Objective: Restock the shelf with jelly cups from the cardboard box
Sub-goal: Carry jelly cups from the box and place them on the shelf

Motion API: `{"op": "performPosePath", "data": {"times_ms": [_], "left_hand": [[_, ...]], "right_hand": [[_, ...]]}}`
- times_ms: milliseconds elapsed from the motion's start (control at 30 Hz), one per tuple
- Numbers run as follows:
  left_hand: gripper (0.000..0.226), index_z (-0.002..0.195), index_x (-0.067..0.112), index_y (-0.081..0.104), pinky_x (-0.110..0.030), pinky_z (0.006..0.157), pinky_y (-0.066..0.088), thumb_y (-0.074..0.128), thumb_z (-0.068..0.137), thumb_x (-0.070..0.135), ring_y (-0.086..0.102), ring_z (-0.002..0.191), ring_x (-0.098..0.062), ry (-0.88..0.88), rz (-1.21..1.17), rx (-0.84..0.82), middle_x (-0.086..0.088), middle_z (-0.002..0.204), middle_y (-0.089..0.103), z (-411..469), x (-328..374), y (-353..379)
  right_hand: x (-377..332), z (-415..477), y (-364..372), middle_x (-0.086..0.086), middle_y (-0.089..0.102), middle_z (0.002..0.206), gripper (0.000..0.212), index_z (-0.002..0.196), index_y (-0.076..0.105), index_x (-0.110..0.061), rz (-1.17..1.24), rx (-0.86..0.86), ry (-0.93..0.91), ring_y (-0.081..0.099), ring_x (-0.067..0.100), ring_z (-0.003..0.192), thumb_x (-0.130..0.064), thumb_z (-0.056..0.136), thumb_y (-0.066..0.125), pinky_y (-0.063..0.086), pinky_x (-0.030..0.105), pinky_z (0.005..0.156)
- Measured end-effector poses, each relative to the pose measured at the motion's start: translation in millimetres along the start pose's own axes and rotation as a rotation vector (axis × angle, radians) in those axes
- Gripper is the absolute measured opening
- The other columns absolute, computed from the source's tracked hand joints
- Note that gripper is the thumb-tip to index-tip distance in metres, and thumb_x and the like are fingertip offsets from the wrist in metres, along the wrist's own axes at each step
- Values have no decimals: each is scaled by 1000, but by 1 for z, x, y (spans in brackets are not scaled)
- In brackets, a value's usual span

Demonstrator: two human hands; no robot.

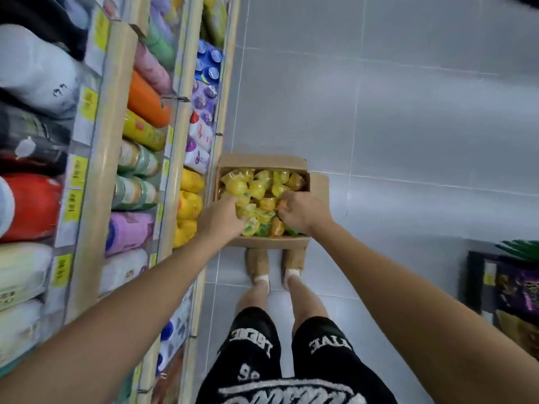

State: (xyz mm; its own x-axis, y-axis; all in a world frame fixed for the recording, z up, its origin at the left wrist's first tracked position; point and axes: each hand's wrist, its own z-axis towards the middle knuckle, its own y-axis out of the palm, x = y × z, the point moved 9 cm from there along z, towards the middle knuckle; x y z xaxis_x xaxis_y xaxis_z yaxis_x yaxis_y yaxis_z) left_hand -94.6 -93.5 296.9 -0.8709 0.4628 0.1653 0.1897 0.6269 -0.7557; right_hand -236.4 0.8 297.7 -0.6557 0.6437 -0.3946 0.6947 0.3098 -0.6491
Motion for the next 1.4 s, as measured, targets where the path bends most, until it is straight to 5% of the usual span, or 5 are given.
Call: {"op": "performPosePath", "data": {"times_ms": [633,733,1000,1200,1400], "left_hand": [[91,150,14,15,-45,100,40,66,82,49,45,127,-36,-344,-373,24,-15,144,42,305,-120,255],[96,151,23,7,-44,92,43,67,82,51,48,123,-36,-362,-292,25,-15,143,39,329,-129,276],[90,139,17,23,-43,81,46,78,73,46,54,113,-36,-309,-301,147,-14,131,41,350,-131,290],[84,131,15,29,-42,77,48,78,72,47,59,106,-37,-299,-301,168,-13,125,46,350,-132,287],[87,146,26,16,-41,77,45,67,80,53,57,108,-37,-332,-258,115,-16,127,49,343,-136,290]], "right_hand": [[112,327,244,10,63,111,52,138,37,-16,79,3,210,60,34,103,-41,94,48,38,34,67],[126,360,267,13,56,119,63,146,26,-19,28,11,184,58,35,106,-43,94,51,39,34,68],[124,389,299,20,36,133,75,143,28,-23,-178,74,136,61,35,92,-43,83,70,36,32,58],[123,393,307,19,32,131,72,137,31,-23,-24,104,233,61,35,85,-34,81,74,40,33,57],[128,390,317,15,61,105,77,149,12,-29,-41,32,252,61,32,84,-43,91,60,37,34,58]]}}
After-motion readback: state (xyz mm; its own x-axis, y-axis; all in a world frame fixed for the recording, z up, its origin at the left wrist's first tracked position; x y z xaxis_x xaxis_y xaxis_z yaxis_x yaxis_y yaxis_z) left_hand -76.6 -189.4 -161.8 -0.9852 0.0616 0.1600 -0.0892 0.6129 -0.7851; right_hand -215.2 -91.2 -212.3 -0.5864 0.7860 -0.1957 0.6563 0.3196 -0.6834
